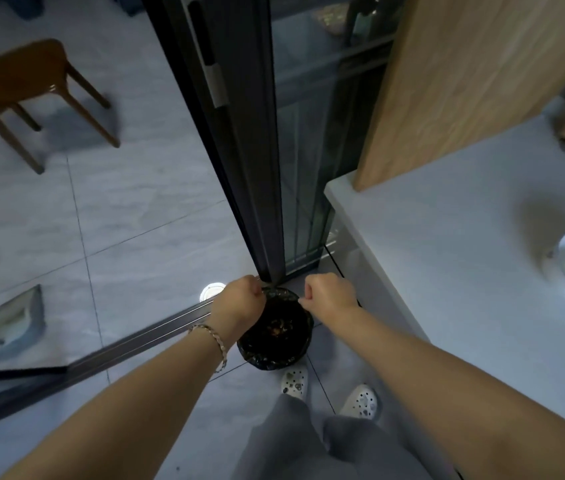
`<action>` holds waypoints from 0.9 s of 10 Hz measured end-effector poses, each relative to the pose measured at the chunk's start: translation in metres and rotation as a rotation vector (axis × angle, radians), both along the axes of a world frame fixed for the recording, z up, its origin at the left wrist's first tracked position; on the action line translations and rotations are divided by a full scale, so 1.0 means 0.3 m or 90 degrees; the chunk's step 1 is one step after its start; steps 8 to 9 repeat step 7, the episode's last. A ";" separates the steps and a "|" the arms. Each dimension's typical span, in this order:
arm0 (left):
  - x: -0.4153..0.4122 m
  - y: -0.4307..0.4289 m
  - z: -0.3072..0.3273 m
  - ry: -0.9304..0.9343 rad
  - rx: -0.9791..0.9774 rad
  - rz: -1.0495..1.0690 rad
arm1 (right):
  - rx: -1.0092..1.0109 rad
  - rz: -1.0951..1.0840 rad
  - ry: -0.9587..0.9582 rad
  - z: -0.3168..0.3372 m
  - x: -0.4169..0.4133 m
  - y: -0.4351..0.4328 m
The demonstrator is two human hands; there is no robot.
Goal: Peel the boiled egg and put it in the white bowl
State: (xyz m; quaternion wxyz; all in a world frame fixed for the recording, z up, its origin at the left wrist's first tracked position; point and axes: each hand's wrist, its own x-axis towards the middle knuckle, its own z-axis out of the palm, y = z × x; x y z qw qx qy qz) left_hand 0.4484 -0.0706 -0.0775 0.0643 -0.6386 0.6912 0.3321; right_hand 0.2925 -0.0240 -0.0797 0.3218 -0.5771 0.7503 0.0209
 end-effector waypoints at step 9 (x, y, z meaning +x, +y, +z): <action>-0.281 -0.012 0.083 0.006 0.022 -0.231 | -0.001 -0.212 -0.107 0.075 -0.204 0.090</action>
